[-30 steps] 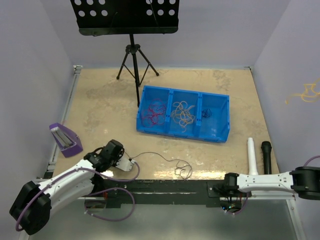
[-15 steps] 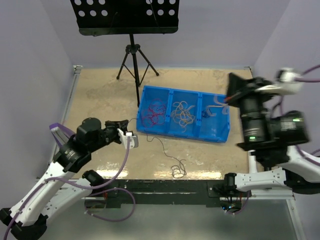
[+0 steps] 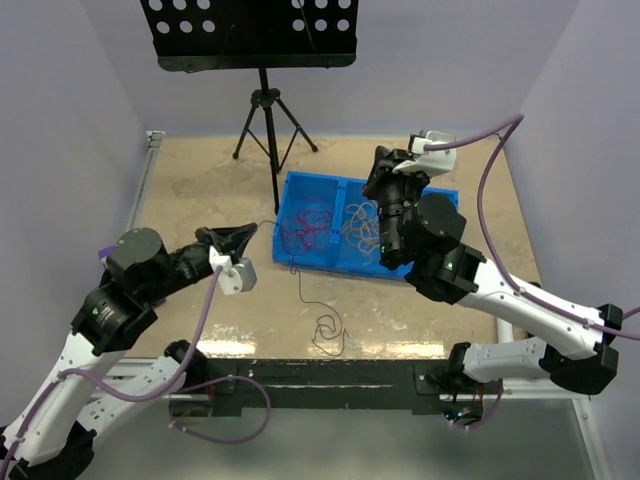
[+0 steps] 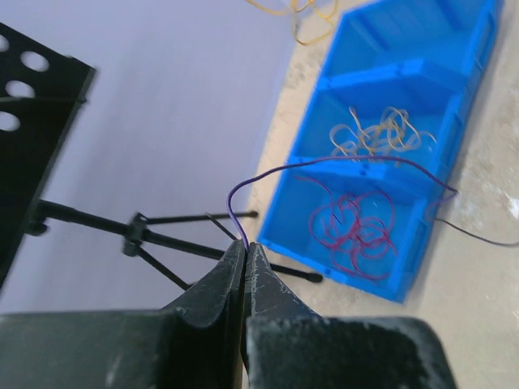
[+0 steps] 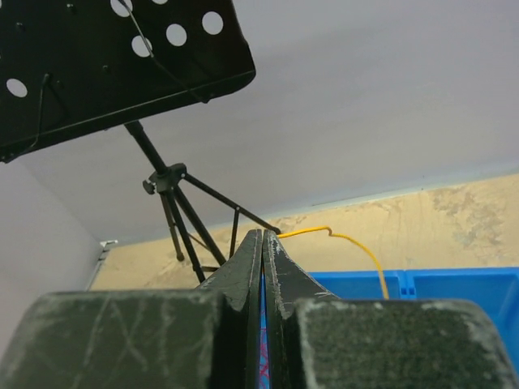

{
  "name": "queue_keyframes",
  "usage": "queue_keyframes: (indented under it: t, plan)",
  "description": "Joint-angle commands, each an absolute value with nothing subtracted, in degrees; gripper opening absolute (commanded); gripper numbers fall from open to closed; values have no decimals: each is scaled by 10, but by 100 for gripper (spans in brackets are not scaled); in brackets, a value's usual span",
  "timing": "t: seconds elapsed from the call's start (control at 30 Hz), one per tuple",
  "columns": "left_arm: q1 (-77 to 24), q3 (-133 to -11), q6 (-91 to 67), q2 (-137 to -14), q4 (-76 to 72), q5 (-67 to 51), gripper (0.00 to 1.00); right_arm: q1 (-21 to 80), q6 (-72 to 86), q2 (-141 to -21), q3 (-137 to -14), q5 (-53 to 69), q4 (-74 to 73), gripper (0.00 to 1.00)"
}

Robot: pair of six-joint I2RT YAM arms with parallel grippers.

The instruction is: Untangle the cables

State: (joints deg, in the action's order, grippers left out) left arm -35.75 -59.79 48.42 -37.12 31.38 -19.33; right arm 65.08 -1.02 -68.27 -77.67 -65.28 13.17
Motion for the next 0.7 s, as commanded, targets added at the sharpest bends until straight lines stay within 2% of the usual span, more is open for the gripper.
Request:
queue_keyframes:
  t: [0.0,0.67]
  plan:
    - [-356,-667,438,-377,232,-221,0,621,51,-702,-752,-592,124,0]
    - [-356,-773,384,-446,19,-263,0,476,166,-787,-634,-479,134,0]
